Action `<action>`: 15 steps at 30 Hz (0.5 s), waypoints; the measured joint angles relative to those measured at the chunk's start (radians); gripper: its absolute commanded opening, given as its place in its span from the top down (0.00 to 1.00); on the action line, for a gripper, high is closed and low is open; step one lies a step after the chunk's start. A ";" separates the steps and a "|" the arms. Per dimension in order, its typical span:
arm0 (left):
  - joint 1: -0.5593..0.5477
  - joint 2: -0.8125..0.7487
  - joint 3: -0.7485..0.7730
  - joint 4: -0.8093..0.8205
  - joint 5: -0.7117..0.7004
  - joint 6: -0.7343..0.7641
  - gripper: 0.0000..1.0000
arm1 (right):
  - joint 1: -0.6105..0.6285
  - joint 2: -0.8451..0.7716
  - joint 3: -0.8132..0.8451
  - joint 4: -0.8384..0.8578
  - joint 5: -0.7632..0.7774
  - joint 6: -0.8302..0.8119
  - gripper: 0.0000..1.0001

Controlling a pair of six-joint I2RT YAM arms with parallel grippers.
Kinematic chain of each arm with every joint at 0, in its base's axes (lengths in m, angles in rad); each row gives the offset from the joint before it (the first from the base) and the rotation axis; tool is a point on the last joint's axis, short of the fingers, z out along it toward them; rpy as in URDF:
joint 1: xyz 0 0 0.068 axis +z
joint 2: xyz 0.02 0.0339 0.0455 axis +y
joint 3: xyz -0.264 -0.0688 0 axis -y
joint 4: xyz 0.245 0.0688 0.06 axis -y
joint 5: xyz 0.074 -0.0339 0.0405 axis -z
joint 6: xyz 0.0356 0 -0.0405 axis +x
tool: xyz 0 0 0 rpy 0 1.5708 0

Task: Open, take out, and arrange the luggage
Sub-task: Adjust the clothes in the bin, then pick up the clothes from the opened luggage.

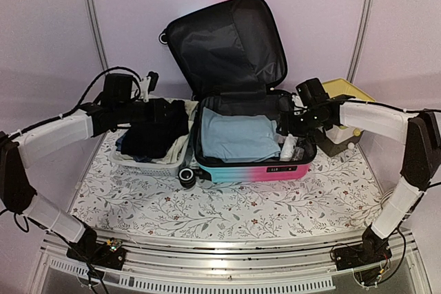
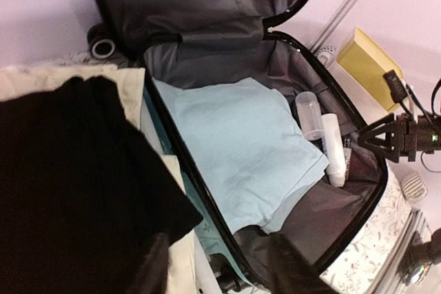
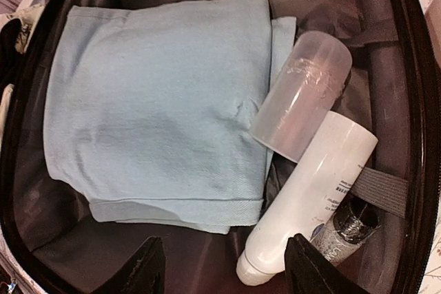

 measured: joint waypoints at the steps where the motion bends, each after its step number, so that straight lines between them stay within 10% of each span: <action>1: -0.002 -0.013 -0.028 -0.006 -0.009 0.000 0.24 | -0.005 0.015 0.008 -0.016 -0.006 0.004 0.39; 15: -0.279 0.141 0.099 -0.177 -0.228 -0.129 0.02 | 0.092 0.264 0.296 -0.077 -0.089 0.042 0.39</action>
